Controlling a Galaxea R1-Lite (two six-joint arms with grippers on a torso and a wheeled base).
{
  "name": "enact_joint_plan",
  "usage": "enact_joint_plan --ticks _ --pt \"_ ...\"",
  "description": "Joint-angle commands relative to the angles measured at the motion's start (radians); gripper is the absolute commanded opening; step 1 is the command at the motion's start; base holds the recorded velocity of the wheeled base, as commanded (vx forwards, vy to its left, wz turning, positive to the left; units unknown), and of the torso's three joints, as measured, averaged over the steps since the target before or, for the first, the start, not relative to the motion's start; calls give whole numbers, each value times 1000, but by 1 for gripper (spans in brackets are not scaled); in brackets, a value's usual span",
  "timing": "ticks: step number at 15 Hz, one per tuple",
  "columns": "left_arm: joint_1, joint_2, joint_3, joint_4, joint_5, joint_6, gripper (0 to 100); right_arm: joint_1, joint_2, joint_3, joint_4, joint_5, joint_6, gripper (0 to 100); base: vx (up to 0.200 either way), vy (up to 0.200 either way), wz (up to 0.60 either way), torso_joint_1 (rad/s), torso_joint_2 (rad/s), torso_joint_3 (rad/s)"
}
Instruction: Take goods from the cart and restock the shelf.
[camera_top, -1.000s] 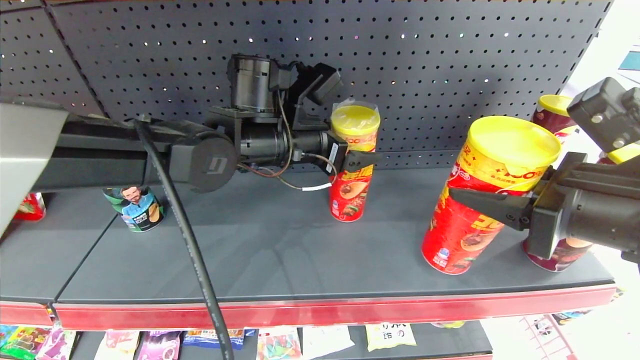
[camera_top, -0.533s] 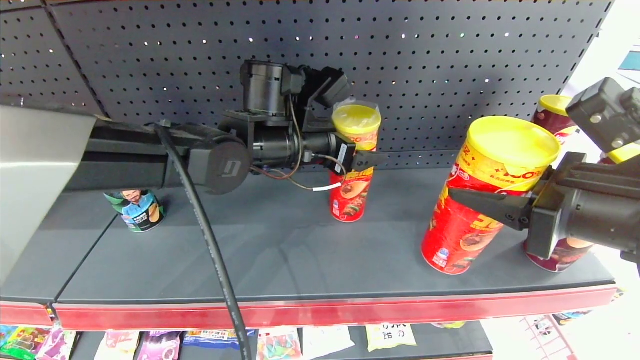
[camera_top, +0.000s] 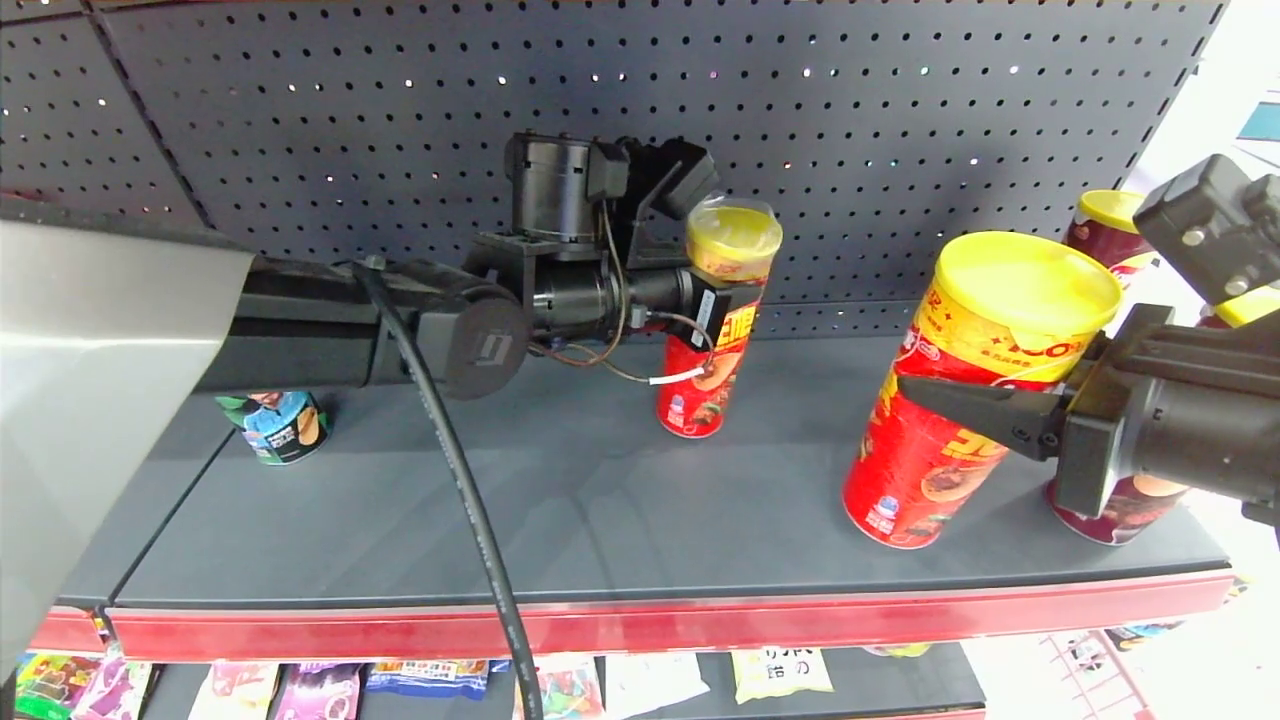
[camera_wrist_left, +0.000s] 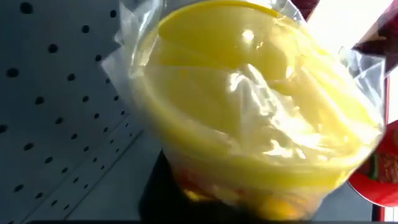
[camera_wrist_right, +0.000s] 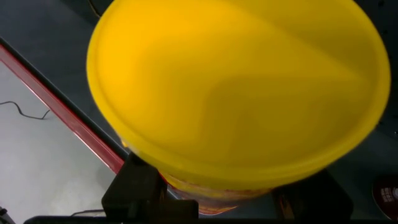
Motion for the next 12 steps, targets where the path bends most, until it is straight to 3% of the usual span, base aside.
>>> enact_joint_plan --ticks 1,4,6,8,10,11,12 --pt "3 -17 6 1 -3 0 0 0 -1 0 0 1 0 0 0 0 0 0 0 0" --pt "19 -122 124 1 -109 0 0 0 -1 0 0 1 0 0 0 0 0 0 0 0" --pt "36 -233 243 -1 -238 13 0 0 0 0 0 1 0 0 0 0 0 0 0 0" --pt "50 -279 285 -1 -332 59 0 2 0 0 0 2 0 0 0 0 0 0 0 0" --pt "52 -302 346 -4 -427 149 0 2 0 1 0 2 0 0 0 0 0 0 0 0" --pt "52 -303 352 -4 -431 155 0 2 0 1 0 2 0 0 0 0 0 0 0 0" --pt "50 -322 421 -4 -462 203 0 5 0 0 0 4 0 0 0 0 0 0 0 0"
